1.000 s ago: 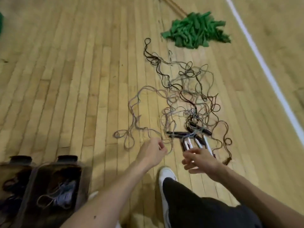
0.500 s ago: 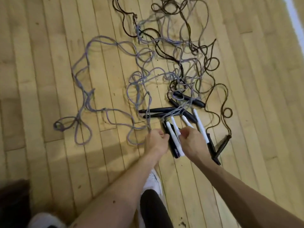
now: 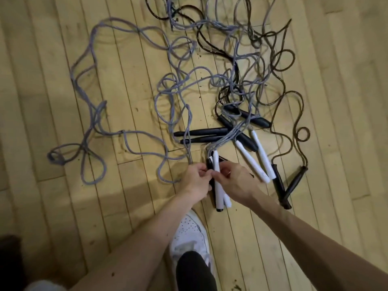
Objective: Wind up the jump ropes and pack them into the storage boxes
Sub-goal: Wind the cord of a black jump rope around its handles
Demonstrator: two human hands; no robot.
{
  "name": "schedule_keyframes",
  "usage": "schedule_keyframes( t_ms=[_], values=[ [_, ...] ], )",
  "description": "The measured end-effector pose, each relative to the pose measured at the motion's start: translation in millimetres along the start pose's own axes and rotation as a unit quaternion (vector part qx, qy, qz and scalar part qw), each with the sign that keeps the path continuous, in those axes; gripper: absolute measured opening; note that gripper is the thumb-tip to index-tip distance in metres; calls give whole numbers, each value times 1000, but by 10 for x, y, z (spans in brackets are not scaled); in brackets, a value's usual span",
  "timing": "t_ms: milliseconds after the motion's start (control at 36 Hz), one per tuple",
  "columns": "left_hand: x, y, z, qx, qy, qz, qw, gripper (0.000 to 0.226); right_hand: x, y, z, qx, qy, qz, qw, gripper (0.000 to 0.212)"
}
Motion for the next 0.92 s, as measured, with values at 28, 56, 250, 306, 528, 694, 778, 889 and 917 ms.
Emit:
schedule_keyframes(
  t_ms=[28, 56, 250, 306, 528, 694, 778, 889, 917],
  values=[
    [-15, 22, 35, -4, -1, 1, 1000, 12, -2, -36, -2, -7, 1, -20, 1000, 19],
    [-34, 49, 65, -5, -6, 4, 1000, 14, -3, -68, -7, -12, -1, -38, 999, 18],
    [-130, 227, 194, 62, -6, -20, 998, 18, 99, -195, 30, 29, -65, 21, 997, 15],
    [-154, 271, 178, 68, -12, -16, 997, 15, 130, -156, 67, 46, -71, 47, 995, 18],
    [-42, 281, 117, 130, -44, -73, 988, 9, 89, -187, 86, 34, -74, 214, 973, 69],
    [109, 258, 109, 176, -106, -219, 954, 24, 83, -335, 9, 82, -102, 258, 957, 50],
    [184, 258, 102, 180, -129, -300, 928, 29, 266, -218, 54, 102, -132, 228, 959, 39],
    [190, 264, 83, 182, -109, -340, 916, 31, 480, 53, 160, 236, -165, 286, 914, 43],
    [181, 265, 82, 179, -101, -340, 918, 31, 481, 81, 167, 265, -145, 320, 898, 47]
  ],
)
Point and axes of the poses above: each hand's wrist, its own z-axis away from the middle knuckle, its own y-axis out of the back of the hand, x = y × z, the point moved 3 cm from there along -z, towards the middle knuckle, and after that the axes turned 8 degrees about -x, right-handed, at the moved point
